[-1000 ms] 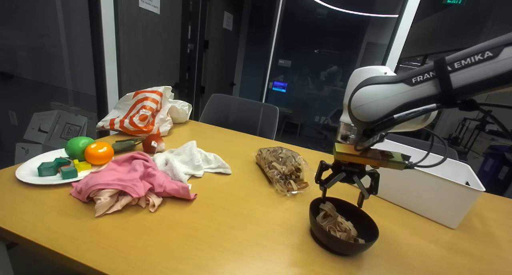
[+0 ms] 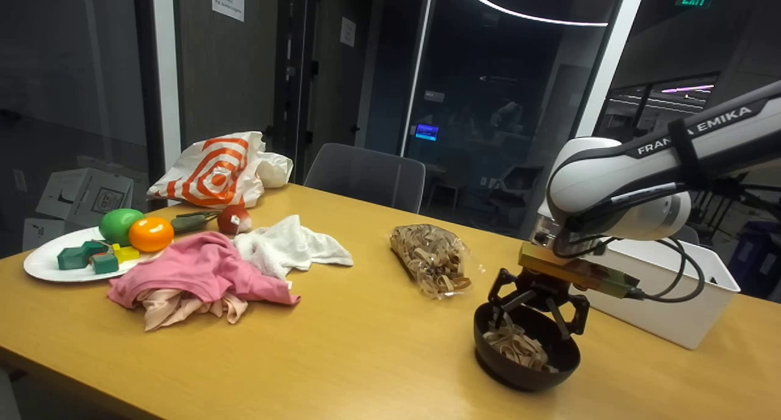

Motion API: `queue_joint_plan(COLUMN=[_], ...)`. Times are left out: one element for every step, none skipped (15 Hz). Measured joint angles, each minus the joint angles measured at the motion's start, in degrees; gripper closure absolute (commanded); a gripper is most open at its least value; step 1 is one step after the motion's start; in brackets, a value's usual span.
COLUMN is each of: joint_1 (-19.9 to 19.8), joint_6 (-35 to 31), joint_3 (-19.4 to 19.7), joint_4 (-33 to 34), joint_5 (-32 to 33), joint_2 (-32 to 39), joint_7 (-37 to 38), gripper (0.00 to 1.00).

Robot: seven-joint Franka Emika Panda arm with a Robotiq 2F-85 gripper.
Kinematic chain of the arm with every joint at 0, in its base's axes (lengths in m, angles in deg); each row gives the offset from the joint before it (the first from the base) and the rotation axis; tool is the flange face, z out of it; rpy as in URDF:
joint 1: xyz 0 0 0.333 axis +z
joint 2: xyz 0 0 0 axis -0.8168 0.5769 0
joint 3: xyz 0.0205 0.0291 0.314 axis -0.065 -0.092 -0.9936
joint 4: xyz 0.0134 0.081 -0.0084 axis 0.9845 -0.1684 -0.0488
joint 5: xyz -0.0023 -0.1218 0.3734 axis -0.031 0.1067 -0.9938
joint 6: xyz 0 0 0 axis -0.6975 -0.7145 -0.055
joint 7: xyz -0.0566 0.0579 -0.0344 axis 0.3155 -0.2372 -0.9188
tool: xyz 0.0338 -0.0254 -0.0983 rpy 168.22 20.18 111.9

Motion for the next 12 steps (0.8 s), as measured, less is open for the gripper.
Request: queue_joint_plan(joint_1=[0.0,0.0,0.1,0.3,0.4,0.6,0.8,1.0,1.2,1.4,1.5,1.6], joint_6=[0.0,0.0,0.0,0.0,0.0,0.0,-0.2,-0.6,-1.2,-1.7,-2.1,-2.5], joint_3=[0.0,0.0,0.0,0.0,-0.1,-0.1,-0.2,-0.2,-0.2,-0.2,-0.2,-0.2], joint_4=[0.0,0.0,0.0,0.0,0.0,0.0,0.0,0.1,0.1,0.1,0.1,0.1], joint_5=[0.0,0.2,0.9,1.5,2.0,2.4,2.7,3.0,3.2,3.5,3.8,4.0], joint_2=[-0.1,0.0,0.2,0.5,0.9,1.4,1.9,2.3,2.7,3.0,3.1,3.2], joint_7=[0.0,0.0,0.1,0.1,0.1,0.1,0.1,0.1,0.1,0.1,0.1,0.1], gripper=[0.00,0.00,0.00,0.00,0.00,0.00,0.25,0.27,0.34,0.44,0.51,0.58])
